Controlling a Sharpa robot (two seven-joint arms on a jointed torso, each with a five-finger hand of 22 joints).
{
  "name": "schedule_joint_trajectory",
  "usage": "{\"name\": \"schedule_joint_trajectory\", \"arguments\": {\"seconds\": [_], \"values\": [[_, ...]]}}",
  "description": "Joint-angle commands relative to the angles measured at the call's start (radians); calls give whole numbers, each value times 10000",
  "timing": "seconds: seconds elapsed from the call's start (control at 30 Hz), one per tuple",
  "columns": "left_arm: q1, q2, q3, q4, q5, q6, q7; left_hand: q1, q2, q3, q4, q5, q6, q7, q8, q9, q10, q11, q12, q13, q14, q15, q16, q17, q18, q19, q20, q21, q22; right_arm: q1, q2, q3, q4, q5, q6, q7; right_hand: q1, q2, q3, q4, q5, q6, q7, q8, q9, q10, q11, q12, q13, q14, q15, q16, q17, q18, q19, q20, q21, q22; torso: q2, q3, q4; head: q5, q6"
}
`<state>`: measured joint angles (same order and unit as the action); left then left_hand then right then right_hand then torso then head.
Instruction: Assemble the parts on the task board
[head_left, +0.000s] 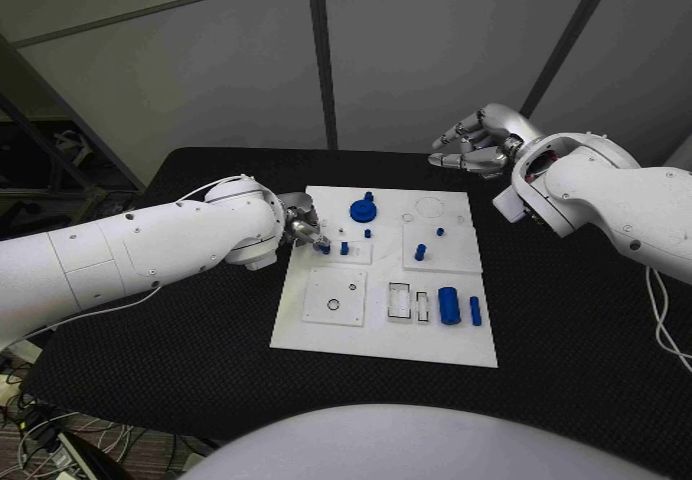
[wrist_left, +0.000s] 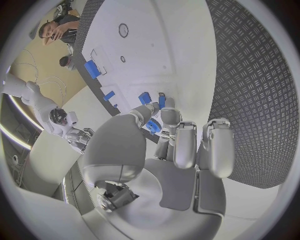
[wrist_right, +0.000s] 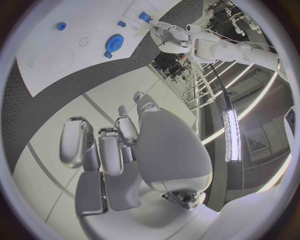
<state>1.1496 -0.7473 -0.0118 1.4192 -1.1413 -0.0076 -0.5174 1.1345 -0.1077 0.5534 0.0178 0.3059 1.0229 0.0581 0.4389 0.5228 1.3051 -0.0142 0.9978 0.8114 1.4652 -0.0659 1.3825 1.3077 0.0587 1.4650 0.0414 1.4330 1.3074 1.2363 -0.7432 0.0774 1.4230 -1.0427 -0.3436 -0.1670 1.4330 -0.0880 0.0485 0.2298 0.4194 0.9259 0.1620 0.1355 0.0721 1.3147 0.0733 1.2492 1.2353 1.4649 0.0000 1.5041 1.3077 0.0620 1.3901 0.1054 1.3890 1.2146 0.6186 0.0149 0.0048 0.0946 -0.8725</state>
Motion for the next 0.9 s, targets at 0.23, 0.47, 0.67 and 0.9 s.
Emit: {"name": "schedule_joint_trajectory", "arguments": {"seconds": [0.23, 0.47, 0.67, 0.9], "values": [[-48, -15, -71, 74, -141, 375, -84, 125, -39, 1272, -1276, 72, 98, -23, 43, 26, 112, -67, -36, -6, 657, -83, 29, 1387, -199, 170, -29, 49, 1471, 18, 4, 4, 3, -30, 25, 40, -50, 11, 8, 60, 65, -70, -12, 49, -5, -14, -11, -24, 12, 786, -40, -30, 1562, 122, -58, -28, -61, -4, -2, -8, -1, 15, -2], [-48, -39, -69, 122, -143, 342, -73, 125, -51, 1275, -1283, 80, 106, -26, 47, 32, 125, -69, -22, 13, 657, -83, 28, 1387, -200, 170, -30, 50, 1473, 16, 8, 4, -3, -30, 28, 42, -50, 11, 8, 60, 65, -70, -12, 49, -5, -14, -11, -24, 12, 786, -40, -30, 1562, 122, -58, -28, -61, -4, 1, -9, 0, 6, -2], [-48, -41, -65, 113, -143, 329, -63, 123, -63, 1281, -1289, 96, 116, -30, 53, 40, 139, -72, -11, 28, 658, -84, 32, 1389, -203, 177, -30, 60, 1483, 14, 13, 4, -9, -30, 31, 44, -50, 11, 8, 60, 65, -70, -12, 49, -5, -14, -11, -24, 12, 786, -40, -30, 1562, 122, -58, -28, -61, -4, 0, -8, -2, 9, -2], [-45, -34, -56, 77, -143, 532, -55, 123, -83, 1288, -1301, 114, 127, -35, 60, 50, 156, -76, -2, 40, 657, -85, 28, 1387, -206, 185, -31, 71, 1494, 11, 24, 4, -19, -30, 37, 45, -50, 11, 8, 60, 65, -70, -12, 49, -5, -14, -11, -24, 12, 786, -40, -30, 1562, 122, -58, -28, -61, -4, 2, -3, -3, 4, -2]]}}
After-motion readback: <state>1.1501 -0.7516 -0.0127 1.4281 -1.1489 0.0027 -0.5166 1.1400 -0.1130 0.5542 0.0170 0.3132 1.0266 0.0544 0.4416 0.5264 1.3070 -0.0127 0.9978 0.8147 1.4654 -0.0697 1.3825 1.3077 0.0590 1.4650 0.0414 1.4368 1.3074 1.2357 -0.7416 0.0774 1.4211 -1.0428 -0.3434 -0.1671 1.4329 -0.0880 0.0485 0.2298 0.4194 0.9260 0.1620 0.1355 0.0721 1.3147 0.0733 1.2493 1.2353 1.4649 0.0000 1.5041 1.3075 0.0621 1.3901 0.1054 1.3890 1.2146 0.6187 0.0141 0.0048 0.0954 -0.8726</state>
